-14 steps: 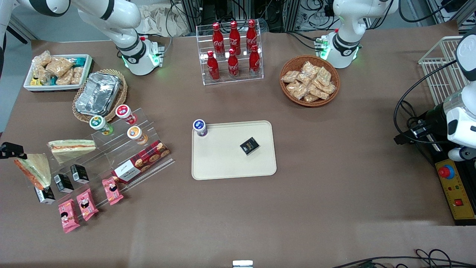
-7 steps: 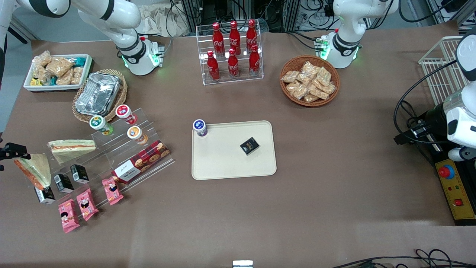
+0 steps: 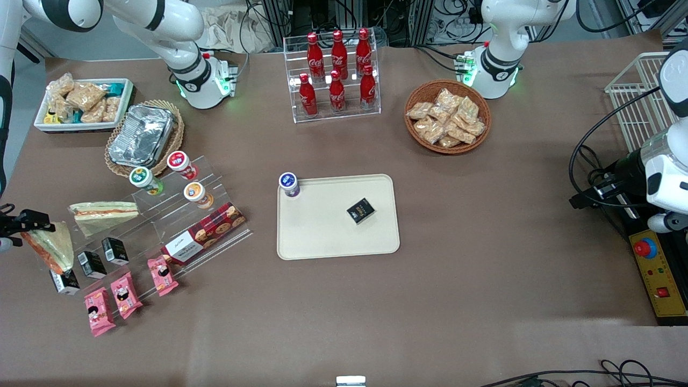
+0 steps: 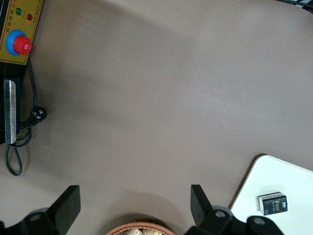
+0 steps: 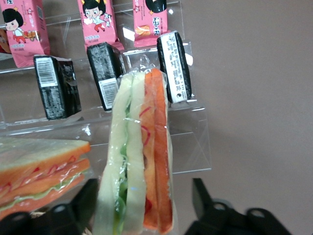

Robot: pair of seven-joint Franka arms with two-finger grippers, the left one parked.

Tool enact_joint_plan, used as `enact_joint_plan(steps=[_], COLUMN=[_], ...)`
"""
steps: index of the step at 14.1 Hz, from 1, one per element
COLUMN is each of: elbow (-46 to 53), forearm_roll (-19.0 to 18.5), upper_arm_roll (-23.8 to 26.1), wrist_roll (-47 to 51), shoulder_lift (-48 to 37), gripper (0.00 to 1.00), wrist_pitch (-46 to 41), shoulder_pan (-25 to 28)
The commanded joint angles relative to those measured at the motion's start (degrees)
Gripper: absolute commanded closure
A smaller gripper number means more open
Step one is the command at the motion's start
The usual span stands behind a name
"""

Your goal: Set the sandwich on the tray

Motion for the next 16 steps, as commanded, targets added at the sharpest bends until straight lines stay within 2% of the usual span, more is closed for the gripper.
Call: enact_joint_plan(steps=[1,2,4,11,14,16], elbow=[0.0,0.2,1.0,13.5,14.0,13.9], forearm_roll=[1.1,1.1,0.6,0.4,0.5,0.4], upper_arm_roll=[0.1,0.1,0.1,1.5,7.5,13.4], wrist_roll=[-0.9,-0.9,-1.0,-1.6,-1.9,-1.8], shoulder_lift=[-0.4,-0.5,-0.9,-2.4,-6.5,-8.8], gripper=[0.59,0.71,0.83,0.84,0.84,0.84], wrist_pitch=[-1.0,-1.0,-2.4,-16.4,-20.4,-20.9], shoulder_pan=[-0.5,-0.5,-0.4,1.7,3.1,4.4])
